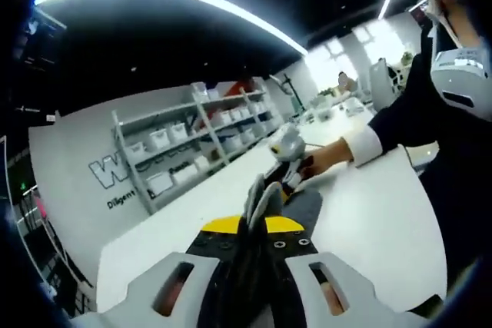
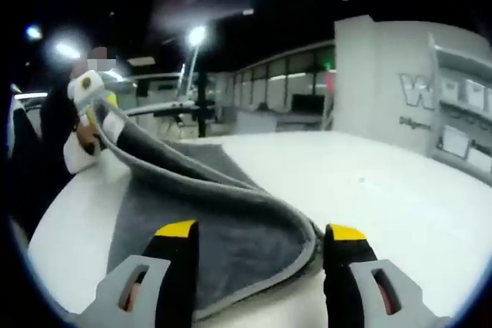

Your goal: Open the folded towel by lifting each exposed corner and separating the folded layers until the towel lies flat within the target outline without major curled edges

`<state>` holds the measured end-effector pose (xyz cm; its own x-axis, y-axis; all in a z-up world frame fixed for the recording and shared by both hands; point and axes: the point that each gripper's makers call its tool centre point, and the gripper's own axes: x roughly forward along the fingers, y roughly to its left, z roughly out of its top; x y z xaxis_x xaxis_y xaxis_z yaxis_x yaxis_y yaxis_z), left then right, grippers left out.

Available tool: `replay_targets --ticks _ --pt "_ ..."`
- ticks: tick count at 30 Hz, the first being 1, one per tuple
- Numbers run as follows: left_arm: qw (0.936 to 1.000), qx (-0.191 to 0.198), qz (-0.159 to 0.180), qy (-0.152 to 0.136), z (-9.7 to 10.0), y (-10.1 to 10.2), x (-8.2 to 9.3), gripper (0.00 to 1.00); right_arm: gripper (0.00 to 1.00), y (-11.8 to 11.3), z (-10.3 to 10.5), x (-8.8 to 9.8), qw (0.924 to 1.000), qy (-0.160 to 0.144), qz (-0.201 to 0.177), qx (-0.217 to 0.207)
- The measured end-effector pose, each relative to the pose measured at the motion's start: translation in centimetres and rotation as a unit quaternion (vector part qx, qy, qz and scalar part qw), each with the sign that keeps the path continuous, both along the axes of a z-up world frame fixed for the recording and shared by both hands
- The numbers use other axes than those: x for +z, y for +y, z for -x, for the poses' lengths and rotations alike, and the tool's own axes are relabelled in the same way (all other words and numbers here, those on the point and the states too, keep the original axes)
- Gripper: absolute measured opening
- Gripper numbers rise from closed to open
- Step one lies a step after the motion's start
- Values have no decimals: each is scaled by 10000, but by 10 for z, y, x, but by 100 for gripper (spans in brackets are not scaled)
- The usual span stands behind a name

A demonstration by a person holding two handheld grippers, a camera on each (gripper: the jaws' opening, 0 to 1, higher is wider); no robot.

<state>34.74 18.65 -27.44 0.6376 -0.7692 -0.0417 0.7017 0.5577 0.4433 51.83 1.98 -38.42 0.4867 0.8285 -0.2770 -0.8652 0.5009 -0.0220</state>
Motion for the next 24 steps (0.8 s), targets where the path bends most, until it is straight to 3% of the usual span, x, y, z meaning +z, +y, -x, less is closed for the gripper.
replay_targets --ticks 3,5,6,8,10,13,22,24 --pt "9994 -275 137 -159 13 -3 10 8 62 -1 0 -2 9999 89 -65 13" --pt "9972 -551 454 -231 23 -5 22 6 60 -1 1 -3 9998 173 -111 28" --pt "9949 -666 727 -197 28 -3 29 3 59 -1 1 -4 9997 199 -119 35" --pt "9939 -656 883 -93 25 4 30 1 57 -2 1 -5 9997 225 -115 2" --pt "9954 -534 791 -55 20 8 23 5 54 -4 1 -6 9997 237 -94 -24" --pt "9981 -341 501 -105 14 7 9 19 48 -5 1 -5 9997 228 -101 -42" --pt "9993 -345 -150 89 8 -10 -29 33 28 -9 1 -3 9988 401 -239 -121" --pt "9991 -334 -235 137 6 -13 -36 36 26 -9 0 -2 9970 583 -487 -129"
